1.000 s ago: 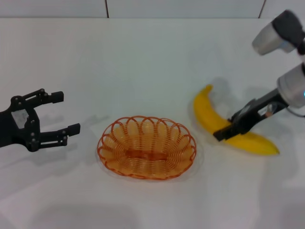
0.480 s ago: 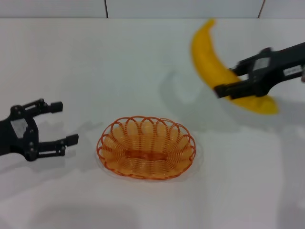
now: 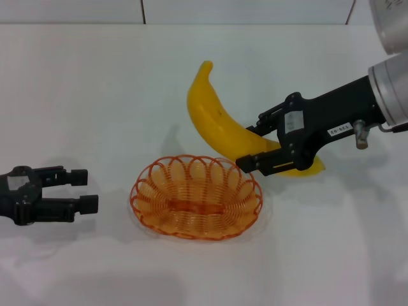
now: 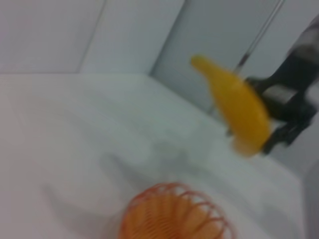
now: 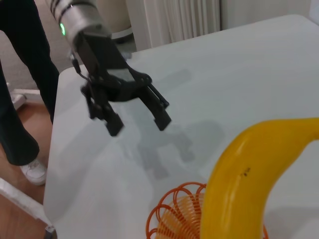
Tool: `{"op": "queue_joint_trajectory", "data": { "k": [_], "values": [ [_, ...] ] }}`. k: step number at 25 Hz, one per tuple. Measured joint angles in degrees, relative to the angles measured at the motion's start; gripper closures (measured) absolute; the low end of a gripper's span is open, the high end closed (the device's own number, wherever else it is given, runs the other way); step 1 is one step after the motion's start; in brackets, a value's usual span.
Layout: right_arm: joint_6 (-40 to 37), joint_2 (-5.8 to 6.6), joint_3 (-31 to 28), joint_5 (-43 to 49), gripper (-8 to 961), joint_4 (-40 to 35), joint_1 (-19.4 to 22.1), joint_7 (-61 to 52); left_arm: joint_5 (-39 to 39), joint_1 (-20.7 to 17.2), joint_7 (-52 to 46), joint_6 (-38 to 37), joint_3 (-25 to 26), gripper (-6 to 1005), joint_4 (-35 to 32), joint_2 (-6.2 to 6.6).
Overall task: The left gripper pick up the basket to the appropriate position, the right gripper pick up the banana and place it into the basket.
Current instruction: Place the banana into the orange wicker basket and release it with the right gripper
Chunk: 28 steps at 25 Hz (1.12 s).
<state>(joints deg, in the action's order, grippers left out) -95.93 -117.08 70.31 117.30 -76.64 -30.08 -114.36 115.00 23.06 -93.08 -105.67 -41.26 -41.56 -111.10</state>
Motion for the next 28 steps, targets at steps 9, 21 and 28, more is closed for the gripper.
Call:
{"op": "queue_joint_trajectory", "data": {
  "k": [9,21,28],
  "values": [
    [2.8,-0.04,5.9,0.0,449,0.6,-0.9,0.8,5.0,0.1,2.1,2.4,0.1,110,0.0,0.28],
    [6.2,-0.22,12.0,-1.2,449,4.6,-3.5,0.4,6.2,-0.2,11.2,9.5,-0.2,110,0.0,-1.44],
    [14.4,-0.26,21.1,-2.5,450,8.3,-7.3,-0.1,6.2,0.0,11.3,9.6,-0.3,110,0.0,-1.50]
  ]
}}
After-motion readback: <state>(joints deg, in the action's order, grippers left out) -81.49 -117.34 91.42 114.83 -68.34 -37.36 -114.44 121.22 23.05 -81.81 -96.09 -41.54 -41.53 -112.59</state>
